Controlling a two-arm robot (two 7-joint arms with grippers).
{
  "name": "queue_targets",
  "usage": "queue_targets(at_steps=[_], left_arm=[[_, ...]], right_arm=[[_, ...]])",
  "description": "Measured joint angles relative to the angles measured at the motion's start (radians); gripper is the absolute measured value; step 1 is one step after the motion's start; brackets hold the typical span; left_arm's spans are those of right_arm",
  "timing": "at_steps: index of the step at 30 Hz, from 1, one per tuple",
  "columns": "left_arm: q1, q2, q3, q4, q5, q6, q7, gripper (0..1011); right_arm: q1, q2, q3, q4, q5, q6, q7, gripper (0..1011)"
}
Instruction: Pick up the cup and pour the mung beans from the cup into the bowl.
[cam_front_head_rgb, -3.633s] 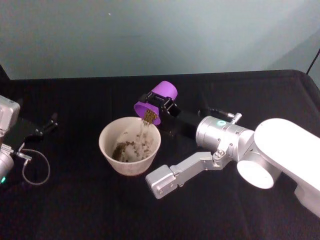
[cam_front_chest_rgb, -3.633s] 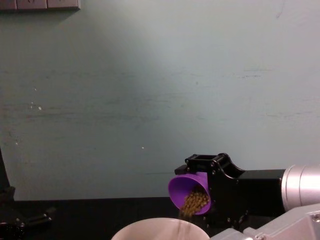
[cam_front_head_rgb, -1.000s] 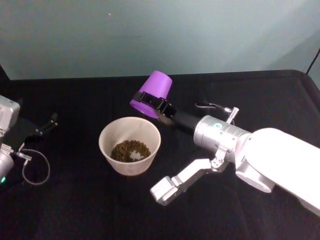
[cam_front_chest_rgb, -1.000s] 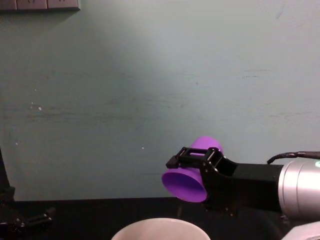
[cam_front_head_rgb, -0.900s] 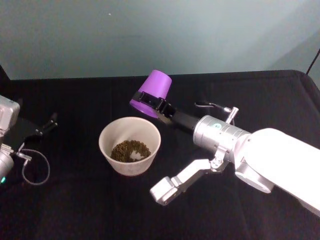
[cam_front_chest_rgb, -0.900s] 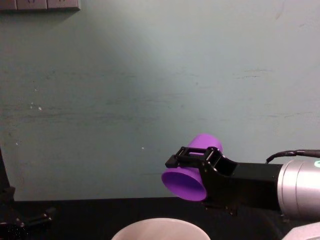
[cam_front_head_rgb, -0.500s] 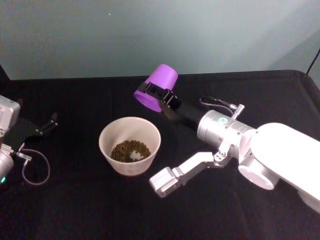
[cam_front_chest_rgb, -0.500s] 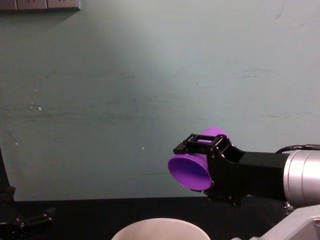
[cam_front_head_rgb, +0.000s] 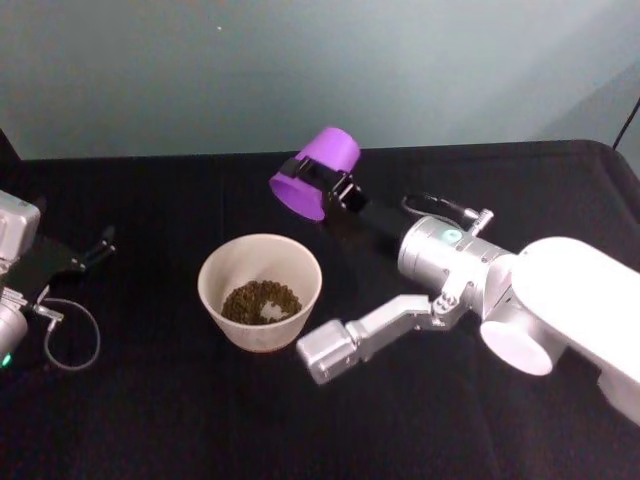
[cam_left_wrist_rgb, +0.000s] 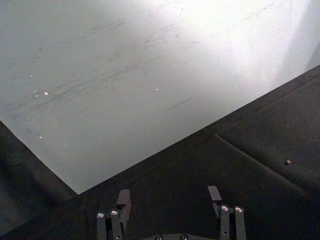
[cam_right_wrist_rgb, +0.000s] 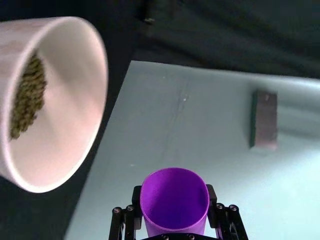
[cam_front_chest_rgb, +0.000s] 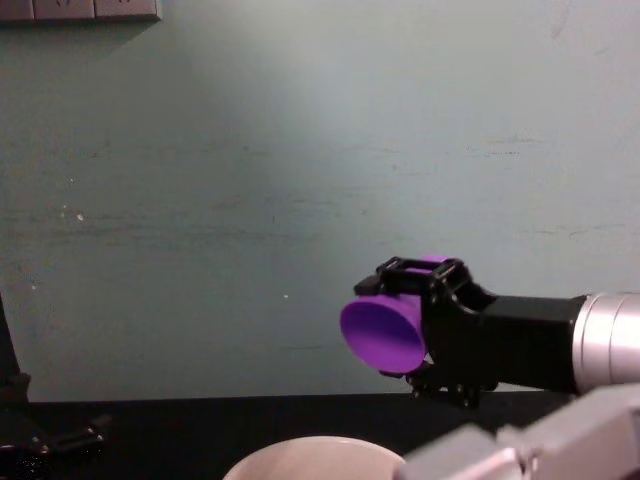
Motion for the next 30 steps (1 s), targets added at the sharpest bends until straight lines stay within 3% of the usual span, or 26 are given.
queue_targets(at_steps=[3,4,6,9,10,11,12,13,14,15,16,18,19,22,23,25,28,29,30], left_arm=[[0.0,0.0,0.0,0.0,0.0,0.0,0.0,1000],[0.0,0.0,0.0,0.0,0.0,0.0,0.0,1000],[0.0,0.0,0.0,0.0,0.0,0.0,0.0,1000],[0.0,0.0,0.0,0.0,0.0,0.0,0.0,1000],[0.0,0.0,0.0,0.0,0.0,0.0,0.0,1000],[0.0,0.0,0.0,0.0,0.0,0.0,0.0,1000],[0.0,0.0,0.0,0.0,0.0,0.0,0.0,1000],[0.0,0.0,0.0,0.0,0.0,0.0,0.0,1000],[0.0,0.0,0.0,0.0,0.0,0.0,0.0,1000],[0.0,0.0,0.0,0.0,0.0,0.0,0.0,1000],[0.0,0.0,0.0,0.0,0.0,0.0,0.0,1000],[0.0,0.0,0.0,0.0,0.0,0.0,0.0,1000],[0.0,0.0,0.0,0.0,0.0,0.0,0.0,1000],[0.0,0.0,0.0,0.0,0.0,0.0,0.0,1000],[0.0,0.0,0.0,0.0,0.0,0.0,0.0,1000],[0.0,0.0,0.0,0.0,0.0,0.0,0.0,1000],[0.0,0.0,0.0,0.0,0.0,0.0,0.0,1000],[0.0,0.0,0.0,0.0,0.0,0.0,0.0,1000],[0.0,0.0,0.0,0.0,0.0,0.0,0.0,1000]], right_arm=[[-0.014,-0.008,0.031,0.0,0.063,-0.008,0.015,731],[-0.022,-0.013,0.053,0.0,0.109,-0.014,0.025,732],[-0.032,-0.017,0.079,-0.001,0.158,-0.021,0.037,731],[-0.053,-0.028,0.138,-0.003,0.3,-0.039,0.083,732],[-0.064,-0.036,0.173,-0.001,0.387,-0.047,0.112,731],[-0.071,-0.041,0.191,0.002,0.432,-0.05,0.131,731],[-0.083,-0.051,0.226,0.008,0.518,-0.053,0.164,731],[-0.083,-0.051,0.226,0.008,0.518,-0.053,0.164,732],[-0.095,-0.063,0.261,0.017,0.601,-0.052,0.194,731],[-0.1,-0.07,0.279,0.022,0.641,-0.051,0.208,731],[-0.113,-0.086,0.314,0.034,0.72,-0.045,0.233,731],[-0.124,-0.102,0.346,0.044,0.797,-0.033,0.256,731],[-0.135,-0.12,0.379,0.052,0.869,-0.016,0.28,731],[-0.145,-0.14,0.416,0.059,0.95,0.011,0.307,731],[-0.15,-0.152,0.437,0.063,0.997,0.031,0.323,731],[-0.154,-0.16,0.451,0.066,1.036,0.049,0.339,731],[-0.167,-0.186,0.495,0.072,1.167,0.118,0.388,731],[-0.167,-0.186,0.495,0.072,1.167,0.118,0.388,731],[-0.173,-0.194,0.509,0.073,1.216,0.145,0.404,731]])
